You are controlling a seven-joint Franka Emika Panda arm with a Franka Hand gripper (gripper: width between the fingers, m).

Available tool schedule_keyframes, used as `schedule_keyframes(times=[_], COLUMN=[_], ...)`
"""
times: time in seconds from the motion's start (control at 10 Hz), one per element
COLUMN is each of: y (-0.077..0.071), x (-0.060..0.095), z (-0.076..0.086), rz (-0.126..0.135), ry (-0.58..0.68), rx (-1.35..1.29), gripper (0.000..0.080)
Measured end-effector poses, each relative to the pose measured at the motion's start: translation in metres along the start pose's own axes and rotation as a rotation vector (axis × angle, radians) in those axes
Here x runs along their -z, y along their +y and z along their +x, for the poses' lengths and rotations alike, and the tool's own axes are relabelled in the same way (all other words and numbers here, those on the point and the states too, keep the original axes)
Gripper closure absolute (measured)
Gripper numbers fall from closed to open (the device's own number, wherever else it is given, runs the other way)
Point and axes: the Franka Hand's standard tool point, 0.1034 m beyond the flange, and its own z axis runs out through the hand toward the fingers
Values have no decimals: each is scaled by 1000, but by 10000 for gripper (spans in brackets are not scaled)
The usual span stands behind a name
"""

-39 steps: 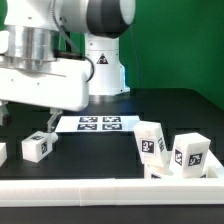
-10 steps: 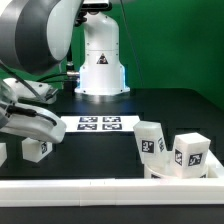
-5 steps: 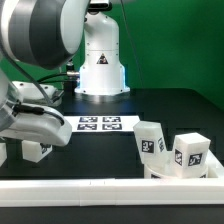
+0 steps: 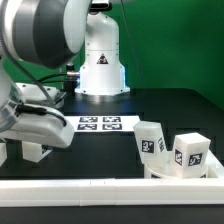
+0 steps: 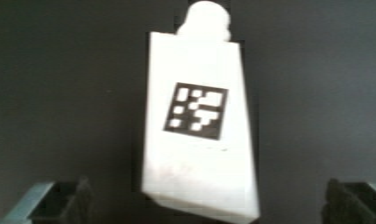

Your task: Assemble stool

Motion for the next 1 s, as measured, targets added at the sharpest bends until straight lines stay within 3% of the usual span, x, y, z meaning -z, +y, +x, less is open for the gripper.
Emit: schedule_keyframes(times=[0.1,0.4,0.6,1.0], y=[-4,1,2,7], x=[1,-3,-16,-22], z=[-2,-3,-15,-2], rz=[3,9,15,9], ry=[-2,-23,-143,-151], rx=[23,5,-31,-34], gripper=[150,150,150,150])
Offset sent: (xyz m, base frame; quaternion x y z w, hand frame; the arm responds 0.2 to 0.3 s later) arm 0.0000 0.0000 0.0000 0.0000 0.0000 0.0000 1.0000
